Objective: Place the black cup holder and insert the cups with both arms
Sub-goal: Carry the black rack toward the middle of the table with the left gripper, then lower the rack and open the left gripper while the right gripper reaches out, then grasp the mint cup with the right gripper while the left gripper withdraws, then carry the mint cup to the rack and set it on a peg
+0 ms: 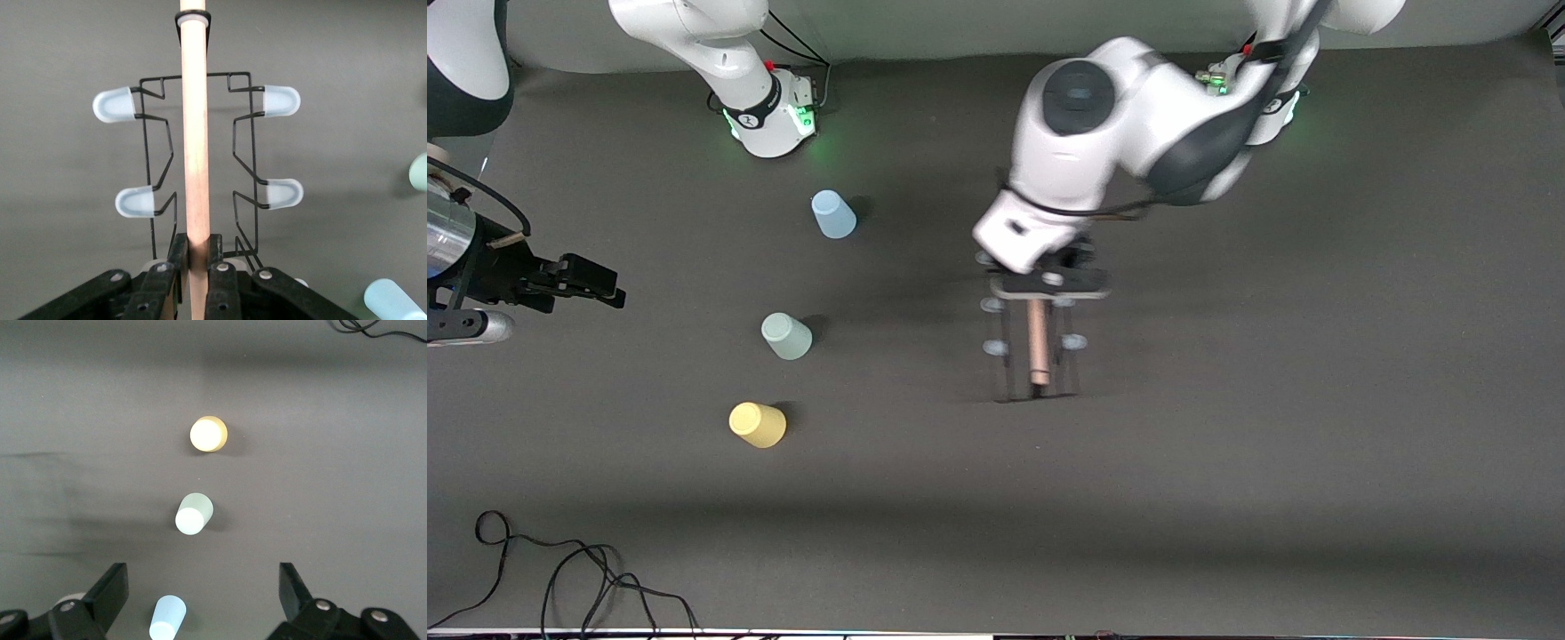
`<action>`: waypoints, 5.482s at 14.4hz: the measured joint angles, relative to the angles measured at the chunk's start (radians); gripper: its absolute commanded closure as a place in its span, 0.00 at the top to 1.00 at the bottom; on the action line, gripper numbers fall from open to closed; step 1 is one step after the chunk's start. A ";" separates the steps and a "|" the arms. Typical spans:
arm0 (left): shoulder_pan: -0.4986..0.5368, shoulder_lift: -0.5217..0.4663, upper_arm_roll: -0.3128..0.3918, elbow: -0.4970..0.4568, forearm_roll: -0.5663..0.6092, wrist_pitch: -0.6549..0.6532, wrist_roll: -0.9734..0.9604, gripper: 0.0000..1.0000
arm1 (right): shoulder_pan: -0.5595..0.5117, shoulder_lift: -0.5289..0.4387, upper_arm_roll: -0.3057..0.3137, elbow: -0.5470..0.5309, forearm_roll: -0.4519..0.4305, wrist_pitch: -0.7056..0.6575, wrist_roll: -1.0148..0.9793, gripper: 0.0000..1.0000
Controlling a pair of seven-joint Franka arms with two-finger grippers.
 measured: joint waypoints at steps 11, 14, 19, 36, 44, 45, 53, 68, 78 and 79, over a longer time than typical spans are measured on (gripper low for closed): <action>-0.120 0.201 0.002 0.050 0.100 0.173 -0.125 0.00 | -0.001 0.016 -0.005 -0.267 0.000 0.280 -0.001 1.00; -0.135 0.228 0.002 0.050 0.111 0.194 -0.126 0.00 | 0.000 0.004 -0.005 -0.424 0.000 0.448 -0.001 1.00; -0.140 0.237 0.004 0.062 0.119 0.213 -0.126 1.00 | 0.058 -0.019 -0.003 -0.687 0.008 0.635 0.020 1.00; 0.533 -0.383 0.033 -0.184 -0.105 -0.259 0.575 1.00 | 0.159 0.103 0.005 -0.803 -0.094 0.886 0.285 0.87; 0.744 -0.432 0.042 -0.200 -0.108 -0.321 0.724 1.00 | 0.159 0.131 0.005 -0.814 -0.094 0.907 0.288 0.33; 0.737 -0.434 0.055 -0.199 -0.105 -0.324 0.724 1.00 | 0.159 0.127 0.005 -0.811 -0.094 0.909 0.288 0.31; 0.622 -0.461 0.195 -0.198 -0.030 -0.344 0.805 1.00 | 0.162 0.032 0.041 -0.497 0.004 0.481 0.299 0.28; 0.612 -0.462 0.199 -0.199 -0.008 -0.356 0.811 1.00 | 0.200 0.071 0.430 -0.451 0.001 0.512 0.792 0.28; 0.610 -0.462 0.199 -0.200 -0.008 -0.358 0.815 1.00 | 0.195 0.071 0.428 -0.517 -0.001 0.574 0.800 0.87; 0.610 -0.462 0.199 -0.200 -0.008 -0.358 0.815 1.00 | 0.192 0.070 0.427 -0.513 -0.001 0.576 0.800 0.88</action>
